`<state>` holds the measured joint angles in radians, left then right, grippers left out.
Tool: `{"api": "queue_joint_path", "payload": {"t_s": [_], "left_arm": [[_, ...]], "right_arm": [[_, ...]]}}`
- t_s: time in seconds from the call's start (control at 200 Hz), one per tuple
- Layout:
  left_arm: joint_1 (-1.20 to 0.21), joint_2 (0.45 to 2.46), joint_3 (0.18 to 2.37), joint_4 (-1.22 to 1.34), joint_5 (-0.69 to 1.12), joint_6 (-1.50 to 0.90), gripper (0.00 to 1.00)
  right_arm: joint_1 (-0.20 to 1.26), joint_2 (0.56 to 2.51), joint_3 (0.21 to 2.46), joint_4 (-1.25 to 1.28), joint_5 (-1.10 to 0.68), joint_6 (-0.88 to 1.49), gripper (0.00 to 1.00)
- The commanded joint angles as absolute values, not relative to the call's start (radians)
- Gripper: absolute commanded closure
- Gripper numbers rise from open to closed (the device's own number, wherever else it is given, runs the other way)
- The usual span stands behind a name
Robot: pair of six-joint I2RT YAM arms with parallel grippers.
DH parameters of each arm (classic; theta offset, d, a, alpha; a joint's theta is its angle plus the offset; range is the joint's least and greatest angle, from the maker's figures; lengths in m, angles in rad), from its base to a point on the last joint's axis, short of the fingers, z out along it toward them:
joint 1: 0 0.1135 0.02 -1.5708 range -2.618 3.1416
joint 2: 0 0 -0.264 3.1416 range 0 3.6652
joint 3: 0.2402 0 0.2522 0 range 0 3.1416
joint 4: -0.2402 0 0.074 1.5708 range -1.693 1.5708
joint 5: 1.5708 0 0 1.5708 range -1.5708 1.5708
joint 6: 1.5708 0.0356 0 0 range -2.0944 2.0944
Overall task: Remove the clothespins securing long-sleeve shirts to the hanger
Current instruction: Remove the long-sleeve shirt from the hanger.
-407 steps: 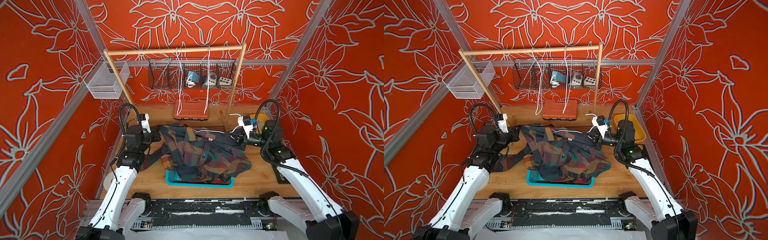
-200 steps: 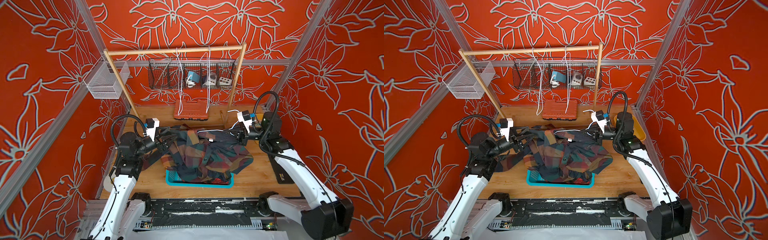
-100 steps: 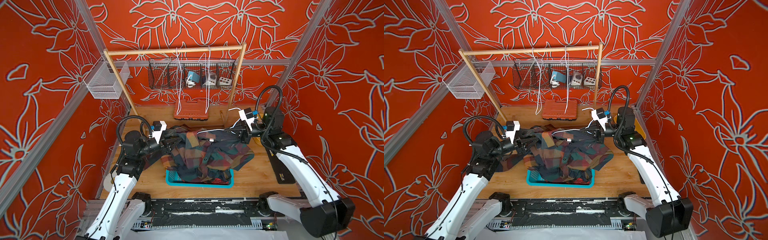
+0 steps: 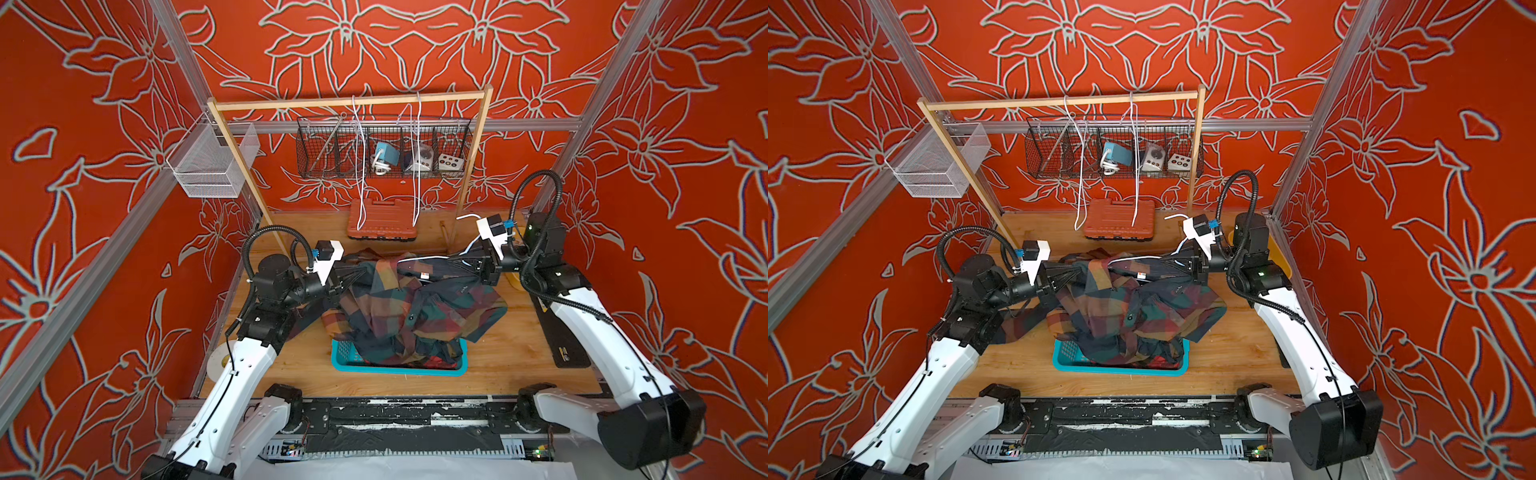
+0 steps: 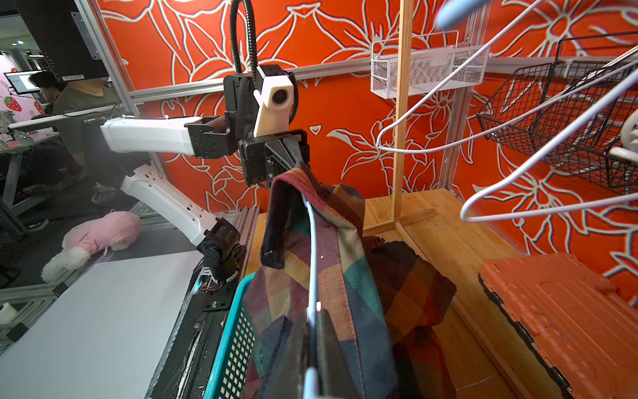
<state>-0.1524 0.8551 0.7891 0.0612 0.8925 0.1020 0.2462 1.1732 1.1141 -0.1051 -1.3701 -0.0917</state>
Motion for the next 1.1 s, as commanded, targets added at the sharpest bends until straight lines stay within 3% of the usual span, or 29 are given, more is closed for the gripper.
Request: {"api": "queue_joint_path", "payload": {"t_s": [0.0, 0.355, 0.45, 0.56, 0.606, 0.816, 0.891, 0.991, 1.091], "left_arm": [[-0.158, 0.838, 0.793, 0.069, 0.872, 0.138, 1.0], [-0.159, 0.811, 0.786, 0.064, 0.844, 0.137, 1.0], [-0.159, 0.818, 0.79, 0.061, 0.851, 0.137, 0.85], [-0.16, 0.824, 0.79, 0.064, 0.857, 0.134, 0.55], [-0.16, 0.825, 0.789, 0.067, 0.857, 0.133, 0.52], [-0.16, 0.83, 0.784, 0.07, 0.859, 0.133, 0.55], [-0.16, 0.834, 0.784, 0.071, 0.859, 0.133, 0.61], [-0.16, 0.842, 0.785, 0.071, 0.855, 0.136, 0.72], [-0.159, 0.848, 0.788, 0.069, 0.853, 0.138, 0.96]], "right_arm": [[0.248, 1.179, 1.118, -0.089, -1.41, -0.105, 1.0], [0.201, 1.225, 1.1, 0.03, -1.385, 0.002, 1.0], [0.201, 1.22, 1.094, 0.039, -1.394, 0.01, 1.0], [0.202, 1.209, 1.087, 0.06, -1.403, 0.024, 1.0], [0.202, 1.207, 1.086, 0.06, -1.402, 0.025, 1.0], [0.202, 1.209, 1.088, 0.066, -1.408, 0.028, 1.0], [0.201, 1.206, 1.086, 0.067, -1.41, 0.028, 1.0], [0.202, 1.204, 1.084, 0.067, -1.41, 0.026, 1.0], [0.202, 1.204, 1.085, 0.067, -1.408, 0.028, 1.0]]}}
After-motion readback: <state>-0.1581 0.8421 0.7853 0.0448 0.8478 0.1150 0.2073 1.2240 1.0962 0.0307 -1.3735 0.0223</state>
